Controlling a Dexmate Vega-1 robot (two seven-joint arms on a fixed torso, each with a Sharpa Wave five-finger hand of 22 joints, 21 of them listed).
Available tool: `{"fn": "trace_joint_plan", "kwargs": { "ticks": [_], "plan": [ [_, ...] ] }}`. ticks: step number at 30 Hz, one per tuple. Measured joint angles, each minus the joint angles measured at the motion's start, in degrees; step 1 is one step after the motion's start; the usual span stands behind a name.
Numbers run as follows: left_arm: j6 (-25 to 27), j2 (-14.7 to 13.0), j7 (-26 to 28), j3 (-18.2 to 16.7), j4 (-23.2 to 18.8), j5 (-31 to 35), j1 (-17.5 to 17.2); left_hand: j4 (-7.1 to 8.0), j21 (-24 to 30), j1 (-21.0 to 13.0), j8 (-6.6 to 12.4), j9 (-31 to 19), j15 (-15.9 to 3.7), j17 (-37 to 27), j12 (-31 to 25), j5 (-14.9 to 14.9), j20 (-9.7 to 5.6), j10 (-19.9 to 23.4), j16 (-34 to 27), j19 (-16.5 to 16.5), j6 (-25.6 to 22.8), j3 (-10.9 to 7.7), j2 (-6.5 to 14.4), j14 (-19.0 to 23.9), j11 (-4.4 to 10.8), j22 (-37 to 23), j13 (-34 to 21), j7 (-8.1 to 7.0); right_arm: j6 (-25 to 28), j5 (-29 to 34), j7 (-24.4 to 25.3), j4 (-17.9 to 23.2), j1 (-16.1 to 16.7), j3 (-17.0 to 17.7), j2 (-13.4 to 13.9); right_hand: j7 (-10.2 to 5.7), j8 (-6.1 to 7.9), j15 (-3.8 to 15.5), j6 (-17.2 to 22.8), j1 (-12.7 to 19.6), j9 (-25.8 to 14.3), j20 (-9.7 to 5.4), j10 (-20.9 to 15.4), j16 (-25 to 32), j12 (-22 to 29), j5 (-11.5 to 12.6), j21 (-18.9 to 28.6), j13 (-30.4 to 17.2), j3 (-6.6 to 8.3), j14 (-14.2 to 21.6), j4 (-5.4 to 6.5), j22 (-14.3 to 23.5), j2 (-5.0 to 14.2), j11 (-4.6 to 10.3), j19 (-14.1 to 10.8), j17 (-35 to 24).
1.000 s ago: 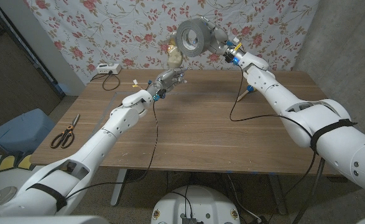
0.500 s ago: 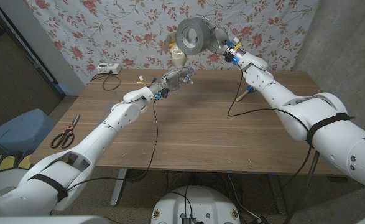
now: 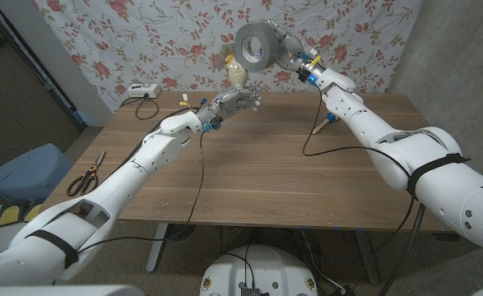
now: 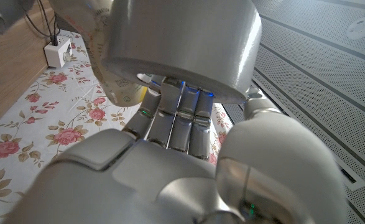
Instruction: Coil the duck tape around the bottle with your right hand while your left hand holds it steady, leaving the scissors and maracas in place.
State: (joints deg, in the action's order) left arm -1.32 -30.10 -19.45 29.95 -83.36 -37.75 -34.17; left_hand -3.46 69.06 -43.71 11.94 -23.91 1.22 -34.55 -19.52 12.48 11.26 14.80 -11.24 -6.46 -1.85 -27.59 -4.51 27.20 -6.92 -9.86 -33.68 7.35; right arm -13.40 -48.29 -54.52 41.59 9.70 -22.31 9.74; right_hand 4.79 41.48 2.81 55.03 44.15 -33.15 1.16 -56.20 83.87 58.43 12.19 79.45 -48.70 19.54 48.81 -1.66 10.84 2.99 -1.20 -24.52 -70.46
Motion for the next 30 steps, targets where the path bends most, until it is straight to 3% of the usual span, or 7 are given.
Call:
{"fn": "trace_joint_plan", "kwargs": {
  "ticks": [3, 6, 10, 14, 18, 26, 30],
  "plan": [
    [-0.09, -1.25, 4.18, 0.08, -2.56, 3.7, -1.06, -0.83, -5.46, 2.14, -1.37, 3.1, 3.55, 5.61, 5.89, 2.93, 0.73, -8.39, 0.44, 3.69, 8.35, 6.61, -4.62, -9.87, -3.63, -0.01, 2.46, -0.45, 0.31, -0.1, 0.52, 1.65, 0.75, 0.03, 0.53, -0.1, 0.24, 0.0, -0.1, -0.22, -0.11, 0.0, 0.0, 0.0, 0.38, 0.0, 0.25, 0.01, 0.0, 0.0, 0.0, 0.0, 0.21, 0.0, 0.0, 0.03],
    [0.12, -2.05, 7.57, -0.16, -4.62, 5.36, -2.28, -1.85, -9.74, 3.08, -1.37, 5.64, 5.37, 9.95, 7.93, 5.99, 0.91, -13.57, 0.44, 5.08, 11.32, 13.14, -5.52, -14.97, -5.2, -0.16, 3.77, -0.4, 0.54, -0.29, 0.89, 2.78, 1.35, 0.05, 0.91, -0.19, 0.8, 0.0, -0.19, -0.22, 0.23, 0.0, -0.01, 0.0, 0.59, 0.0, 0.44, 0.12, 0.0, 0.0, 0.0, 0.0, 0.22, -0.01, 0.0, 0.01],
    [0.22, -2.46, 10.62, -1.1, -6.31, 5.87, -3.85, -2.03, -12.15, 3.49, -0.52, 7.53, 5.4, 12.87, 7.67, 7.85, 0.84, -13.77, -0.45, 5.13, 11.39, 17.21, -5.47, -15.59, -5.4, -0.23, 4.77, -0.48, 0.83, -0.66, 1.55, 4.39, 2.06, 0.12, 1.46, -0.19, 1.0, 0.01, -0.19, -0.22, 0.26, 0.0, -0.01, 0.27, 0.63, -0.01, 0.66, 0.16, 0.0, 0.0, 0.0, 0.0, 0.22, -0.01, 0.0, 0.01],
    [-0.96, -2.31, 11.0, -1.47, -6.38, 3.8, -4.33, -0.45, -14.14, 3.6, 1.21, 9.98, 4.05, 16.22, 6.0, 6.13, 0.88, -7.83, -2.56, 1.4, 5.48, 17.87, 1.54, -11.03, -4.41, -0.43, 6.56, -0.59, 0.91, -0.74, 1.74, 5.81, 2.68, 0.12, 1.96, -0.19, 1.0, 0.01, -0.19, -0.22, 0.27, 0.0, -0.01, 0.27, 0.63, -0.02, 0.66, 0.42, 0.0, 0.0, 0.0, -0.19, 0.22, -0.01, 0.0, 0.01],
    [-2.48, -0.04, 10.8, -3.5, -5.34, 0.58, -6.56, -0.15, -14.87, 3.82, 1.9, 11.02, 2.66, 18.04, 5.09, 3.25, 0.8, -3.66, -3.62, -0.48, 1.2, 17.58, 3.77, -7.51, -2.83, -0.65, 7.76, -0.56, 1.29, -1.1, 2.68, 6.77, 3.14, 0.11, 2.31, -0.19, 1.01, 0.01, -0.19, -0.22, 0.31, 0.0, -0.01, 0.27, 0.63, -0.04, 0.87, 0.45, 0.0, 0.0, 0.0, -0.19, 0.21, -0.01, 0.0, 0.01],
    [-3.25, 3.9, 6.79, -5.64, -1.8, -8.51, -7.49, -0.23, -14.93, 4.83, 1.93, 11.41, 1.85, 19.35, 4.87, 1.63, 0.82, -2.56, -3.62, -1.83, 0.2, 18.43, 2.83, -6.41, -2.31, -0.69, 8.53, -0.39, 1.92, -1.51, 2.61, 8.24, 3.64, -0.31, 2.81, -0.19, 1.0, 0.01, -0.19, -0.21, 0.39, -0.31, -0.02, 0.27, 0.61, -0.06, 1.12, 0.57, 0.0, 0.0, 0.0, -0.19, 0.21, -0.02, 0.31, 0.0],
    [-2.97, 5.15, 4.02, -5.94, -0.21, -11.93, -6.79, -1.26, -15.26, 4.42, 1.93, 11.68, 1.32, 20.27, 4.87, 0.97, 0.88, -1.4, -3.62, -3.38, -0.72, 19.47, 0.38, -5.4, -1.59, -0.69, 8.99, -0.48, 2.15, -1.51, 2.22, 8.89, 3.73, -0.82, 3.15, -0.19, 1.01, 0.01, -0.19, -0.21, 0.26, -0.29, -0.02, 0.36, 0.61, -0.07, 1.31, 0.49, 0.0, 0.0, 0.0, -0.19, 0.2, -0.02, 0.32, 0.0]
  ]
}}
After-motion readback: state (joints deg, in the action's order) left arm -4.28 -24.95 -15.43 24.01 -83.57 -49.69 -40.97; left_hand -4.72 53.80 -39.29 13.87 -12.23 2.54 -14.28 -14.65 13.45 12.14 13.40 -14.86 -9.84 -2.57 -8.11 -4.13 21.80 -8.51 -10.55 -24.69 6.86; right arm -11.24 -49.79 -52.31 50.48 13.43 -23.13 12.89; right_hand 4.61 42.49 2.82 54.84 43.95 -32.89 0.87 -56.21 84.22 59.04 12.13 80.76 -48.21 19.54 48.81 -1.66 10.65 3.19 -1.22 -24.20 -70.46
